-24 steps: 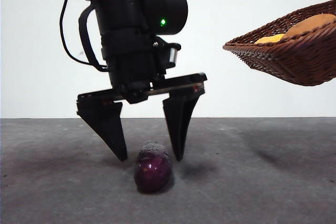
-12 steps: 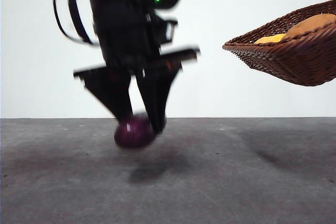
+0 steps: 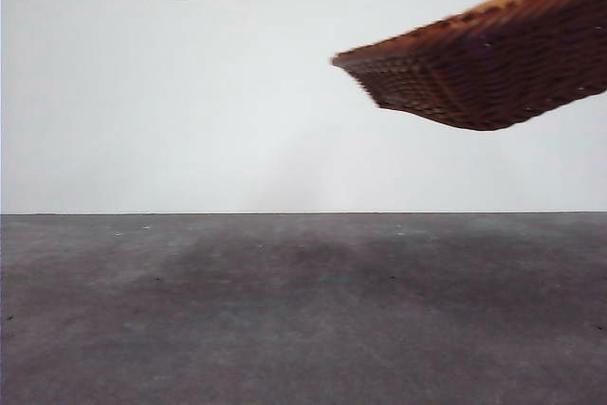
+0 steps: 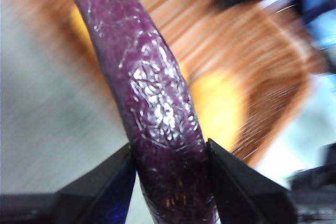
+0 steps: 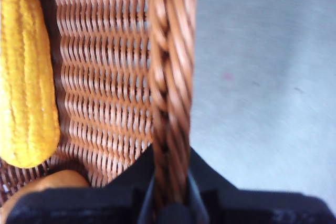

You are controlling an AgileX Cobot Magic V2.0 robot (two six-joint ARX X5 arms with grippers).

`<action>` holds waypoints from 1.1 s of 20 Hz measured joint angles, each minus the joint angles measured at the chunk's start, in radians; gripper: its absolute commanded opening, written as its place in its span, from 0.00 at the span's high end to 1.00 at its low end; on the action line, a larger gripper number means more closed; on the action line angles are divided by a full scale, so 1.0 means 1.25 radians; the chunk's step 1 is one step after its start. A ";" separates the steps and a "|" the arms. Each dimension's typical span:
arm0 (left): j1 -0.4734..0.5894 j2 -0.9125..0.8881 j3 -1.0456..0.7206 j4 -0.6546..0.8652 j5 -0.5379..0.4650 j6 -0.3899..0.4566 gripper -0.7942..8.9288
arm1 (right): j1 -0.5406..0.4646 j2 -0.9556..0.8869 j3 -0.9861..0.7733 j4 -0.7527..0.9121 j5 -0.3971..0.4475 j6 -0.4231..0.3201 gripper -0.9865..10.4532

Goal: Help me put the vegetables on the table into the basket

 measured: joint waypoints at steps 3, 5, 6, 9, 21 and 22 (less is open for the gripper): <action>0.000 0.003 0.000 0.018 0.000 -0.028 0.93 | 0.073 0.000 0.000 0.023 0.000 0.013 0.92; 0.000 0.006 0.000 0.018 0.000 -0.047 0.93 | 0.116 0.000 0.000 0.028 0.000 0.019 0.92; 0.000 0.007 0.000 0.019 0.000 -0.059 0.93 | 0.134 0.000 0.000 0.038 0.000 0.025 0.92; 0.000 0.008 0.000 0.025 0.000 -0.086 0.92 | 0.182 0.000 0.000 0.045 0.000 0.041 0.92; 0.000 0.024 0.000 0.009 -0.015 -0.134 0.48 | 0.296 0.000 0.000 0.060 0.000 0.082 0.92; 0.000 0.031 0.000 0.009 -0.015 -0.140 0.45 | 0.297 0.000 0.000 0.060 0.005 0.086 0.92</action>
